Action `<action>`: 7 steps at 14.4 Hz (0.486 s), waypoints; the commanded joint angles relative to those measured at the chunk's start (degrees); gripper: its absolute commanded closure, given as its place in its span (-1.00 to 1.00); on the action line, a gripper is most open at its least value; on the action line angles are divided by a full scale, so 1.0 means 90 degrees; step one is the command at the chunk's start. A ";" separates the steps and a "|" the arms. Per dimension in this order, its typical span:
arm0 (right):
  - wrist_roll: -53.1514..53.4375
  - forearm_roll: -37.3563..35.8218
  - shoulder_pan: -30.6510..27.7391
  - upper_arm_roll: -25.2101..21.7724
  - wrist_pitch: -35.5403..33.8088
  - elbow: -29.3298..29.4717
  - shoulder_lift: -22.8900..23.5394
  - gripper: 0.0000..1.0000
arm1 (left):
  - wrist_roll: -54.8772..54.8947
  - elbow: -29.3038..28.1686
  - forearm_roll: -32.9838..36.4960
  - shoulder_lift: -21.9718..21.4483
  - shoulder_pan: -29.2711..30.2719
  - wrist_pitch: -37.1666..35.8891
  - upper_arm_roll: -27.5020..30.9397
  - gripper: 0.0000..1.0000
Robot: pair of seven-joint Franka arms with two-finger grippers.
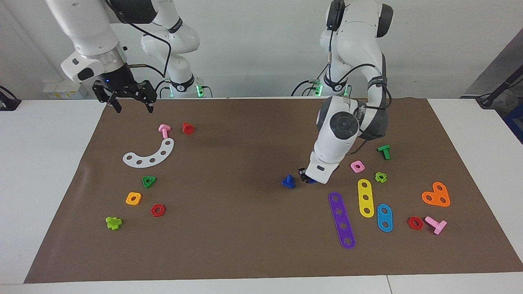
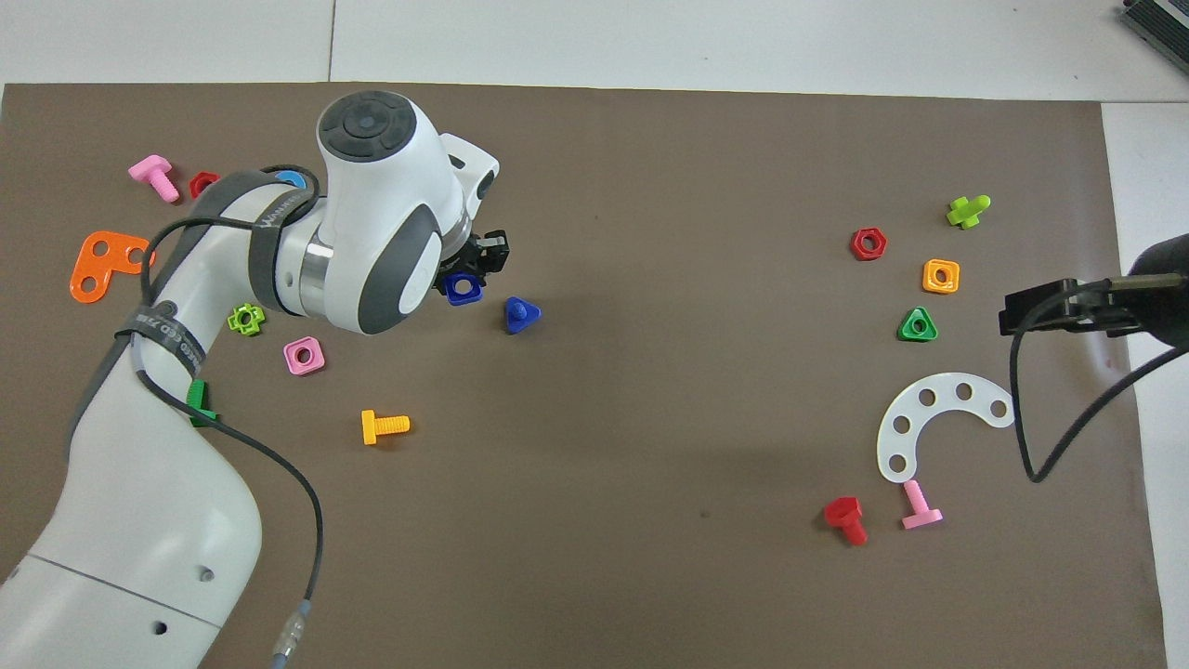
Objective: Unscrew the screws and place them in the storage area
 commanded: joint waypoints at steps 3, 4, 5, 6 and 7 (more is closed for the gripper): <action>0.1454 0.0406 0.1014 0.0017 0.1297 0.0082 0.0950 -1.00 | 0.1381 -0.1258 -0.0120 -0.0319 0.0494 0.0730 -0.0001 0.39; 0.1892 0.0388 0.1346 0.0017 0.1649 0.0257 0.1388 -1.00 | 0.1539 -0.1639 -0.0120 -0.0446 0.0524 0.0975 0.0009 0.39; 0.2274 0.0426 0.1620 0.0017 0.1914 0.0607 0.1944 -1.00 | 0.1628 -0.1972 -0.0120 -0.0544 0.0544 0.1170 0.0009 0.39; 0.2558 0.0417 0.1835 0.0017 0.2168 0.0988 0.2462 -1.00 | 0.1725 -0.2188 -0.0120 -0.0612 0.0544 0.1288 0.0009 0.38; 0.2754 0.0407 0.2031 0.0027 0.2383 0.1320 0.2873 -1.00 | 0.1842 -0.2267 -0.0120 -0.0642 0.0553 0.1299 0.0009 0.37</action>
